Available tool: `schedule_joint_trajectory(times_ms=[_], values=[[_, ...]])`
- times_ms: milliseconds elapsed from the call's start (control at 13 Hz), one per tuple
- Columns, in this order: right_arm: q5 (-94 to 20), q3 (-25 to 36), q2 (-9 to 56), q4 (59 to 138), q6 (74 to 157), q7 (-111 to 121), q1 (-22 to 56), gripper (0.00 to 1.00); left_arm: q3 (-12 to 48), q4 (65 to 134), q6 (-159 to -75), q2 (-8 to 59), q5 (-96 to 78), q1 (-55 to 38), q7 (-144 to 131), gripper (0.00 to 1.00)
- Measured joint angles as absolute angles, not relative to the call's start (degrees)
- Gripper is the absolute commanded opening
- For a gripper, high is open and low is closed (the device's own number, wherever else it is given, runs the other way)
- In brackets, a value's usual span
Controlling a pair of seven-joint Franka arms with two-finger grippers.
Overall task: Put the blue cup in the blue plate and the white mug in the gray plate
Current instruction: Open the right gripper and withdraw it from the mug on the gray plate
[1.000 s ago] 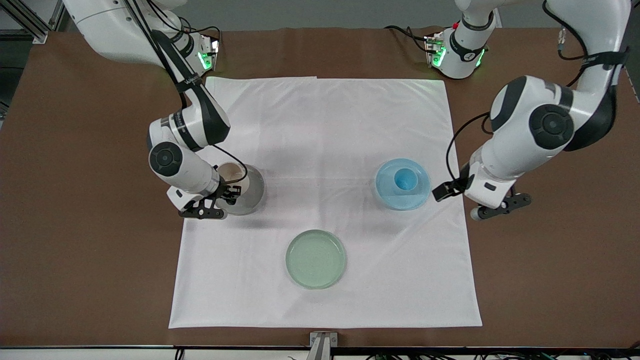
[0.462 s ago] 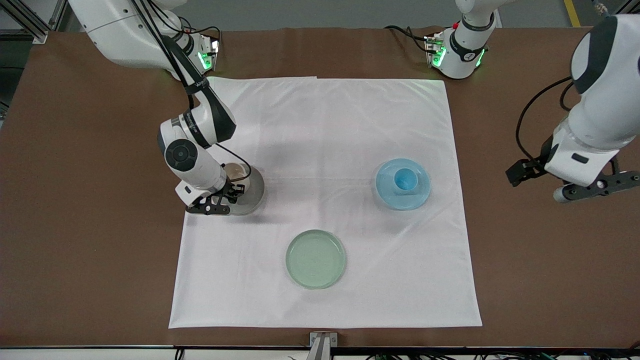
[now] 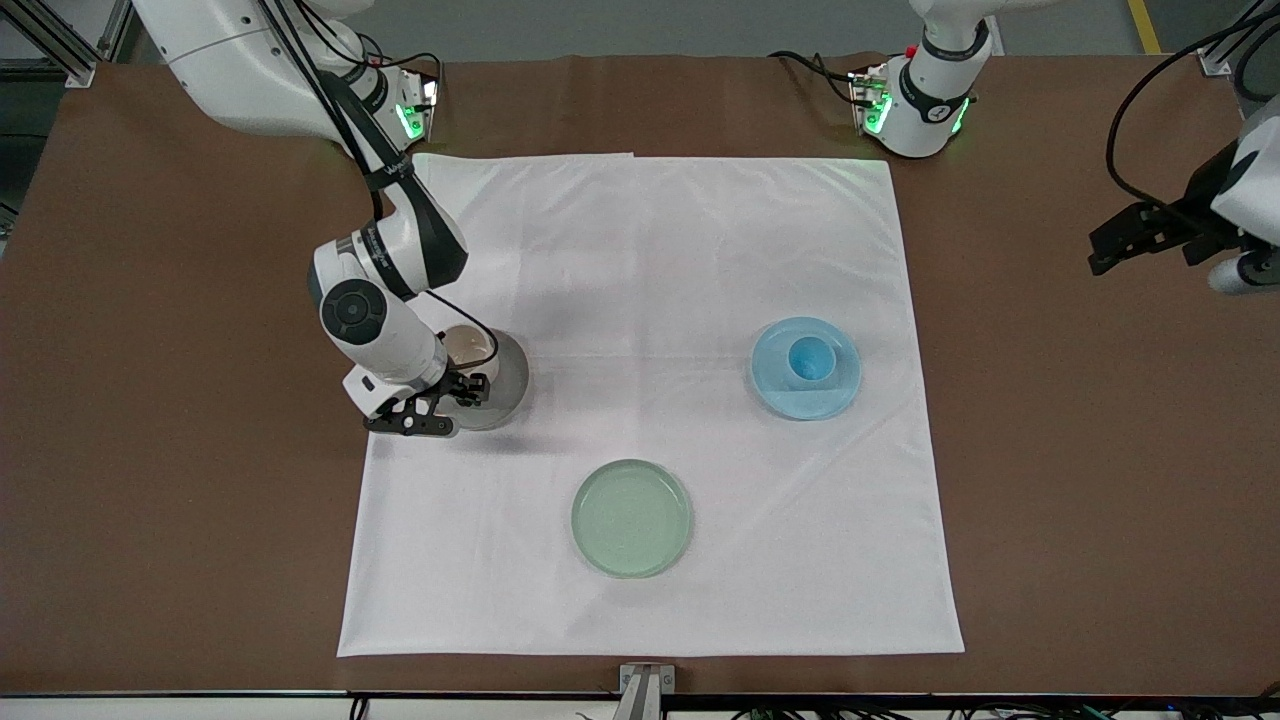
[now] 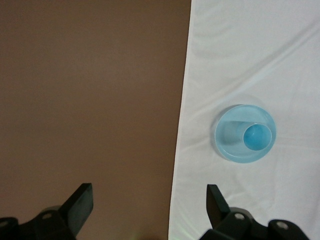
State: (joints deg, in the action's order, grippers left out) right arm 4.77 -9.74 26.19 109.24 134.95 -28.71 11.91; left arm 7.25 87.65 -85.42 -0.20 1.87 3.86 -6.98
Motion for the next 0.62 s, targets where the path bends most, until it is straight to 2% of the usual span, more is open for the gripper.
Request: schedule_joint_trajectory(times_ms=[308, 615], values=[[4.92, -9.31, 25.62, 98.64, 119.63, -21.59, 6.35, 1.00, 5.92, 90.76, -85.16, -3.12, 1.02, 2.23, -6.26, 1.00], [4.92, -9.12, 23.07, 94.54, 111.39, -8.70, -3.78, 1.00, 6.11, 92.92, -85.16, -5.48, 1.01, 0.88, -6.70, 1.00]])
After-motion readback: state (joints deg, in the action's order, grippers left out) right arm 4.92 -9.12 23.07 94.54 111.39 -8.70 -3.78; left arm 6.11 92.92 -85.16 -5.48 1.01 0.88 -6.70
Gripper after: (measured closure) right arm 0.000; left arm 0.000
